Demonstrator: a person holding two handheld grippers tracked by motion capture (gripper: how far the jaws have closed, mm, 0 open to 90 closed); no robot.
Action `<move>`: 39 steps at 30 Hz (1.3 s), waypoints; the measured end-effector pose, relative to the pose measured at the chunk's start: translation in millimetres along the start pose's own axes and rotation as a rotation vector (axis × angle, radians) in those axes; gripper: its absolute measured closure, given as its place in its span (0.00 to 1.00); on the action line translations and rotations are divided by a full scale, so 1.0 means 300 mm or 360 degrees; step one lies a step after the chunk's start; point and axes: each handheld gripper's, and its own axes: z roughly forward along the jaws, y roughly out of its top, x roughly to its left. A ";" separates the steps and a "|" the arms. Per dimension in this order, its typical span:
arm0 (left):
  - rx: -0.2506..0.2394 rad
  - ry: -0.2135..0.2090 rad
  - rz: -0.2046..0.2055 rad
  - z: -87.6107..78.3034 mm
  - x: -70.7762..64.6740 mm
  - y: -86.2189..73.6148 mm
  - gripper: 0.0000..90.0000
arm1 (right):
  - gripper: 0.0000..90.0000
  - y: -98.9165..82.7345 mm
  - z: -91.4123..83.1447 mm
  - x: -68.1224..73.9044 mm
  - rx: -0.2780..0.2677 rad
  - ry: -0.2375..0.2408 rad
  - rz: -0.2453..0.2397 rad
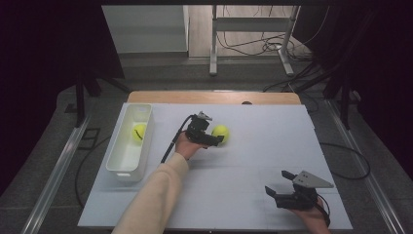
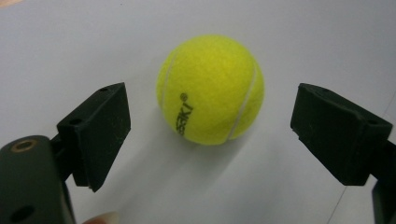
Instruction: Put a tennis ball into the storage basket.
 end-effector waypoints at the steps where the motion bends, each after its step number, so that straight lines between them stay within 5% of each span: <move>1: 0.0001 0.0003 0.0006 0.005 -0.004 0.003 0.15 | 0.14 0.000 0.000 0.000 0.0001 0.0000 -0.0001; 30: 0.0053 0.0023 -0.0025 0.110 0.014 0.028 0.15 | 0.14 -0.002 -0.005 0.000 -0.0003 -0.0004 -0.0002; 39: 0.0067 -0.0026 0.0007 0.117 0.010 0.028 0.29 | 0.14 -0.003 -0.005 0.000 -0.0001 -0.0006 -0.0002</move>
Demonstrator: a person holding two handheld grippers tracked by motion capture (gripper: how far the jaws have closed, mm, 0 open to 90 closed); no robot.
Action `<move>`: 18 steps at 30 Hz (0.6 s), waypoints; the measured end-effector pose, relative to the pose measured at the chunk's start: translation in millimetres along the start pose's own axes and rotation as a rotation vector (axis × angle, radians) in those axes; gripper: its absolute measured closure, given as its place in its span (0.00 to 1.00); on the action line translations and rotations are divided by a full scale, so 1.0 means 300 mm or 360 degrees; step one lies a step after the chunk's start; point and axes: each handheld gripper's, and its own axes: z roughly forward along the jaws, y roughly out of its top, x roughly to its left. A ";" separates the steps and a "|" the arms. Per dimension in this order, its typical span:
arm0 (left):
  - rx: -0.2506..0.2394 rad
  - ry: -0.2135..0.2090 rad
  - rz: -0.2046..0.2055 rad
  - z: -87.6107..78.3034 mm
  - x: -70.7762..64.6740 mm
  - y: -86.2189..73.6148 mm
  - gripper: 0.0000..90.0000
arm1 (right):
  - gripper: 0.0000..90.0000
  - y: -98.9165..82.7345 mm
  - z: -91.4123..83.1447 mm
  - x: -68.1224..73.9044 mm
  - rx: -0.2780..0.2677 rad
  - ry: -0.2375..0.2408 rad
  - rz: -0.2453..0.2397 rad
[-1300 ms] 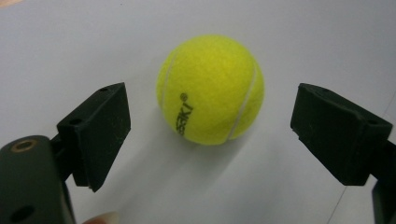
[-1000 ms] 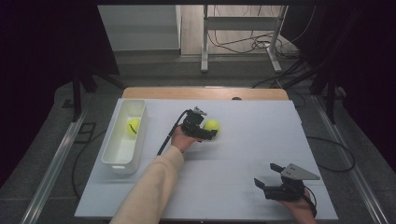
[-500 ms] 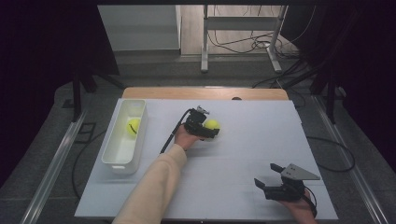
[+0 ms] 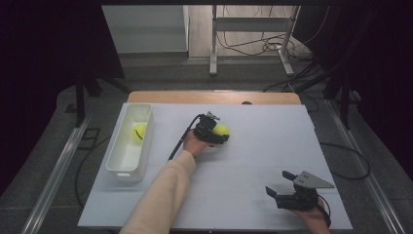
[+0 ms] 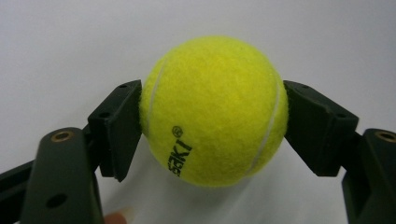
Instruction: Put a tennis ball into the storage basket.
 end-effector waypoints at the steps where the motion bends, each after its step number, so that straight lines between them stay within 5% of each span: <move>1: 0.0010 0.0006 0.0003 -0.002 -0.001 0.002 0.29 | 0.14 0.000 0.000 0.000 0.0000 0.0000 -0.0001; 18: 0.0003 0.0000 -0.0001 -0.045 0.002 0.005 0.30 | 0.14 0.000 -0.002 0.000 -0.0002 -0.0002 -0.0002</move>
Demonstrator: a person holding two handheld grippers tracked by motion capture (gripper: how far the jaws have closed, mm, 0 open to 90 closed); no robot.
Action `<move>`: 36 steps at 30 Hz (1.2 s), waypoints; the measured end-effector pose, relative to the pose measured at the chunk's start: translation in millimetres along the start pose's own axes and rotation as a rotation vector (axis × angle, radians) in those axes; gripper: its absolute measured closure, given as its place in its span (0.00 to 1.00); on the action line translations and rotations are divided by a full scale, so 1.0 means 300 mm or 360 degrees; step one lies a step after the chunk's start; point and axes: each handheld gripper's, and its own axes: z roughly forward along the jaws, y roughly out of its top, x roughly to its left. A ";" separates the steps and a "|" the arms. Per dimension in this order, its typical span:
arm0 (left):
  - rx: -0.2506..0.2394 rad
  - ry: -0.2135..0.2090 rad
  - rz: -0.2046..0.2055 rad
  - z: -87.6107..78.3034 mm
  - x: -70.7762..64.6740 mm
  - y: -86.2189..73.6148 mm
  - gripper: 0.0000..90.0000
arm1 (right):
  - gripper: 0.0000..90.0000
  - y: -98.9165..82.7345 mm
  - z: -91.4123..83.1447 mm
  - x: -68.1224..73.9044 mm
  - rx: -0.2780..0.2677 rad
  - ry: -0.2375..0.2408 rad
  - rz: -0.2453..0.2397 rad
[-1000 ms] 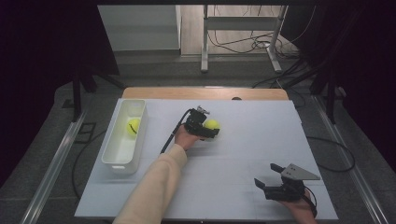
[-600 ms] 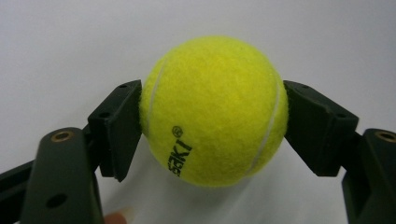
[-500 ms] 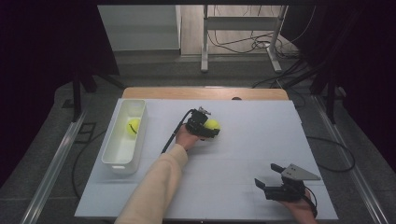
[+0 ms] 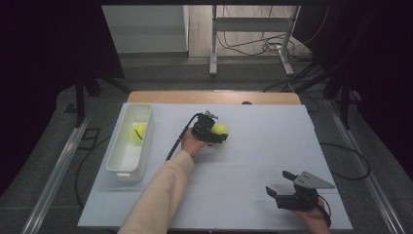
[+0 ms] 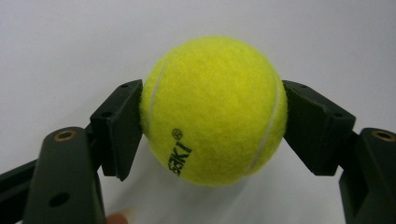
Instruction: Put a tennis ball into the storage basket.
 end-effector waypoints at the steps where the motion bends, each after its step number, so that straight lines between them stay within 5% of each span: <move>1: 0.0000 0.0000 0.0000 0.000 0.000 0.000 0.30 | 0.14 0.000 0.000 0.000 0.0000 0.0000 0.0000; 36: -0.0101 -0.0035 0.0042 -0.119 -0.034 -0.009 0.30 | 0.14 0.000 -0.001 0.002 0.0002 -0.0011 -0.0003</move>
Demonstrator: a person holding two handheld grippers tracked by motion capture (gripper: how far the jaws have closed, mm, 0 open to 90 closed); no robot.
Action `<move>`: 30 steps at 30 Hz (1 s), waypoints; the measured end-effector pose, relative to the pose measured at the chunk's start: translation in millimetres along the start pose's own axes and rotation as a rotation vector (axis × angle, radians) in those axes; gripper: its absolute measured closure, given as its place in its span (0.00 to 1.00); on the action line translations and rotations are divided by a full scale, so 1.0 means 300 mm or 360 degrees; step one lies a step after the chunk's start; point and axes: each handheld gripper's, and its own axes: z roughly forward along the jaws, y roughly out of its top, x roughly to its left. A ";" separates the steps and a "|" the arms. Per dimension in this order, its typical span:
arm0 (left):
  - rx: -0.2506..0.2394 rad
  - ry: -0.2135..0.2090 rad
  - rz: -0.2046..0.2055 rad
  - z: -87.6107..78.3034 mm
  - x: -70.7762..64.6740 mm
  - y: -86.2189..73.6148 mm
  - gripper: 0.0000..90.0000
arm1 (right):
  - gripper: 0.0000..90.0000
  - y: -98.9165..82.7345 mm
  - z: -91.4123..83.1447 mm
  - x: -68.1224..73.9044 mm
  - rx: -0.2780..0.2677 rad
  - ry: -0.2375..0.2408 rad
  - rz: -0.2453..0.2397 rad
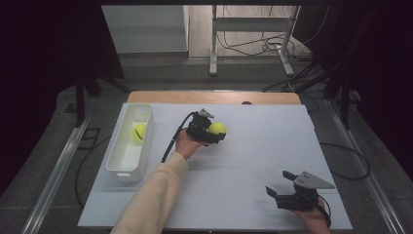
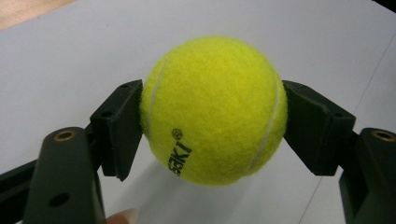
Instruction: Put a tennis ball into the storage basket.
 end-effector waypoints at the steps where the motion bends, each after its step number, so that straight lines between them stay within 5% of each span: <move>1: -0.0006 -0.0001 -0.0003 -0.003 -0.002 -0.001 0.30 | 0.14 0.000 0.000 0.000 0.0000 0.0000 0.0000; 30: -0.0108 -0.0027 0.0026 -0.125 -0.042 -0.006 0.30 | 0.14 0.000 -0.002 0.000 -0.0005 -0.0007 0.0002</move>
